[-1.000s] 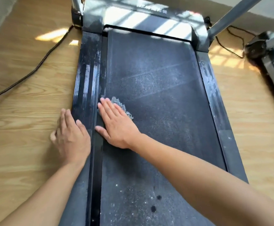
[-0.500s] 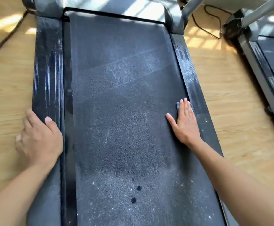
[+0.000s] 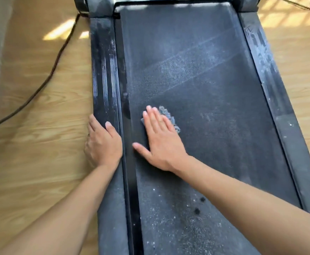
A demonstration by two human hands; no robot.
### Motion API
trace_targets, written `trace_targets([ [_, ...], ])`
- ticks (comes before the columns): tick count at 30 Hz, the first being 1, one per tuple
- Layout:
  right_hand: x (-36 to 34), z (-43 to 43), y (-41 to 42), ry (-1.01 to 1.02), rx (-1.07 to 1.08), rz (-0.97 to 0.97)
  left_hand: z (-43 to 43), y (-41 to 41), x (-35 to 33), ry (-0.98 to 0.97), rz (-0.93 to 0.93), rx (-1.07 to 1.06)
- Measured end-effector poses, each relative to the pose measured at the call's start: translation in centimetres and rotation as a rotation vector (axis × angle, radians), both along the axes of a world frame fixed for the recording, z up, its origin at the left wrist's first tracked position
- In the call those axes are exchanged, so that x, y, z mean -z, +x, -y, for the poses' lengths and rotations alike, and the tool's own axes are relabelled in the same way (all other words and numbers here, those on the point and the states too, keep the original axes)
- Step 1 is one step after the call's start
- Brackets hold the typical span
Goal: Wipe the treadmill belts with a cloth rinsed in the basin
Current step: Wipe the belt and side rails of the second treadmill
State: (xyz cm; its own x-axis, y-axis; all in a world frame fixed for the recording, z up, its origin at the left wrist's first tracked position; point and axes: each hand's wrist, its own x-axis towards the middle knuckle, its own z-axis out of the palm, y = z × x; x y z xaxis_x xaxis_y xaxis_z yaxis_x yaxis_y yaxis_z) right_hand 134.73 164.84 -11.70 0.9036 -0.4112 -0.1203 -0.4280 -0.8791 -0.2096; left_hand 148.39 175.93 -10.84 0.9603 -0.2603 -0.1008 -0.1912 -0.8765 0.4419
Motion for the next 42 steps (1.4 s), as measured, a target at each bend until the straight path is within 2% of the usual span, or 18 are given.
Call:
trace_targets([
  [2, 0.4, -2.3, 0.7, -0.042, -0.155, -0.015, -0.1, 0.1, 0.0, -0.037, -0.012, -0.004],
  [7, 0.3, -1.2, -1.9, -0.085, -0.351, -0.049, -0.1, 0.0, 0.3, -0.007, 0.008, 0.008],
  [9, 0.3, -0.1, -3.7, -0.108, -0.366, -0.055, -0.5, 0.4, 0.6, 0.021, 0.018, -0.003],
  [15, -0.2, 6.4, -12.7, -0.032, 0.049, -0.043, -0.3, 0.2, 1.1, 0.063, 0.056, 0.018],
  [20, -0.9, 7.3, -15.3, 0.099, 0.11, -0.006, -0.1, -0.1, 0.6, 0.052, 0.065, 0.013],
  [23, -1.6, 7.0, -14.3, 0.192, 0.22, 0.184, 0.1, -0.3, 0.2, 0.056, 0.063, 0.0],
  [25, -1.7, 6.8, -14.0, 0.173, 0.318, 0.309, 0.1, -0.3, 0.0, 0.055, 0.054, 0.001],
  [28, -2.0, 7.0, -13.9, 0.069, 0.417, 0.275, 0.2, -0.3, 0.1, 0.06, 0.055, 0.007],
  [31, -2.0, 7.7, -13.9, 0.085, 0.444, 0.231, 0.1, -0.3, 0.1, 0.067, 0.054, 0.001],
  [33, -2.3, 8.2, -13.9, 0.179, 0.446, 0.245, 0.2, -0.3, 0.2, 0.066, 0.056, -0.001],
  [35, -3.2, 8.3, -13.8, 0.38, 0.523, 0.316, 0.2, -0.2, 0.2, 0.065, 0.056, -0.011],
  [37, -4.3, 8.5, -13.8, 0.572, 0.648, 0.425, 0.2, -0.3, 0.2, 0.057, 0.058, -0.013],
  [40, -5.5, 9.0, -14.2, 0.68, 0.837, 0.505, 0.2, -0.3, 0.2, 0.049, 0.063, -0.003],
  [42, -5.9, 9.2, -14.5, 0.885, 1.002, 0.581, 0.2, -0.3, 0.2, 0.045, 0.059, -0.013],
])
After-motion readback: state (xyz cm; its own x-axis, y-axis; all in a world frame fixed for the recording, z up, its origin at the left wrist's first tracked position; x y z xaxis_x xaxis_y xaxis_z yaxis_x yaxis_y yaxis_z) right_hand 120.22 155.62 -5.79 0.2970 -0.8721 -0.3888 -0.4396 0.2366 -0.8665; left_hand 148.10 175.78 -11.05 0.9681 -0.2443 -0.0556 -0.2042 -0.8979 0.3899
